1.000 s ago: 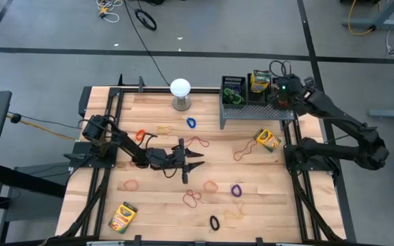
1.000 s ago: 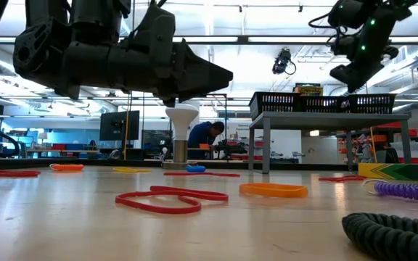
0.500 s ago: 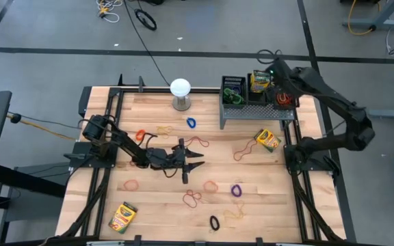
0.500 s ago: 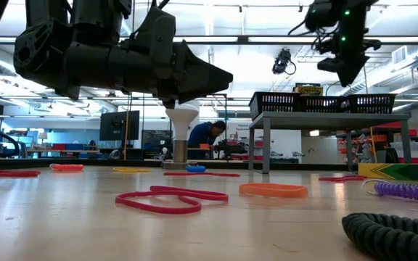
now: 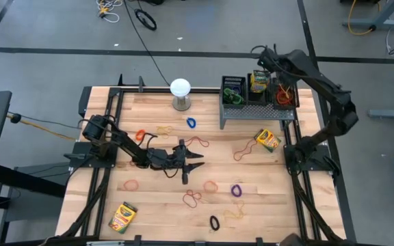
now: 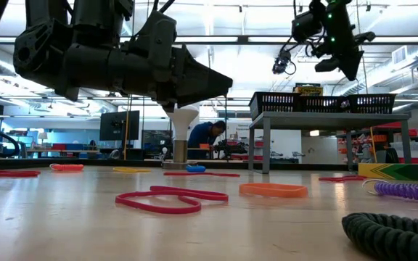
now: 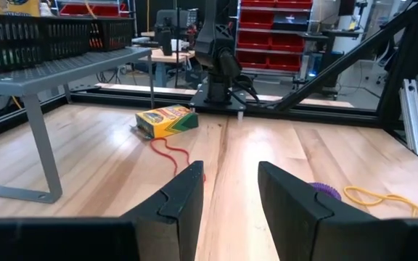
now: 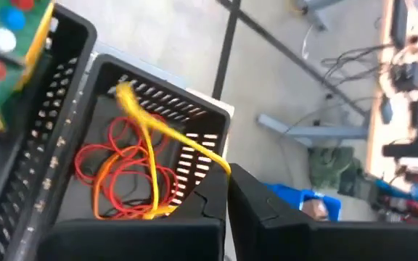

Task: Pick & Place Office Desk Supplies
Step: Put the yellow rubberband into the right black basket on the shelf

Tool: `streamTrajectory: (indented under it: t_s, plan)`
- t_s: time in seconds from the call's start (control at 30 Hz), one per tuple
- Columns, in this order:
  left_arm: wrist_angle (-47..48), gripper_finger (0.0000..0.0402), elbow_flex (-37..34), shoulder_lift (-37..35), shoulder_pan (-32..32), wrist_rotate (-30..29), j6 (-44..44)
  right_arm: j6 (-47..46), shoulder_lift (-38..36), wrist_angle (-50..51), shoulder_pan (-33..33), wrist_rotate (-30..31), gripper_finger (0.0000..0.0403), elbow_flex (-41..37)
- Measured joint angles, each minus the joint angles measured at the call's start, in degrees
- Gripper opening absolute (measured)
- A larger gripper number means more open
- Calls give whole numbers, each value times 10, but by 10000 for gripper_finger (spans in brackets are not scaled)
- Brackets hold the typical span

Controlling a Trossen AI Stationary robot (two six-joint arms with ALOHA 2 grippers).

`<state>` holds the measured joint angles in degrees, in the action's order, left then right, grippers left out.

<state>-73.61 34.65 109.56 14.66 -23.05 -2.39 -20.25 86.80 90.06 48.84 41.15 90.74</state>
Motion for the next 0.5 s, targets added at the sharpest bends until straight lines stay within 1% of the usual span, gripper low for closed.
streamTrajectory:
  t_s: [0.13, 0.23, 0.3, 0.4, 0.5]
  plan:
    - [1, 139, 0, 0, 0, 20, -6, -3, 27, 1, 26, -43, 8, -4]
    - [2, 139, 0, 0, 0, 23, -8, -5, 44, 0, 29, -51, 8, -4]
    - [2, 139, 0, 0, 0, 23, -9, -5, 50, 0, 29, -52, 15, -4]
    - [4, 139, 0, 0, 0, 23, -15, -3, 52, 0, 29, -53, 44, -4]
    - [4, 139, 0, 0, 0, 23, -22, -2, 51, 0, 30, -53, 86, -4]
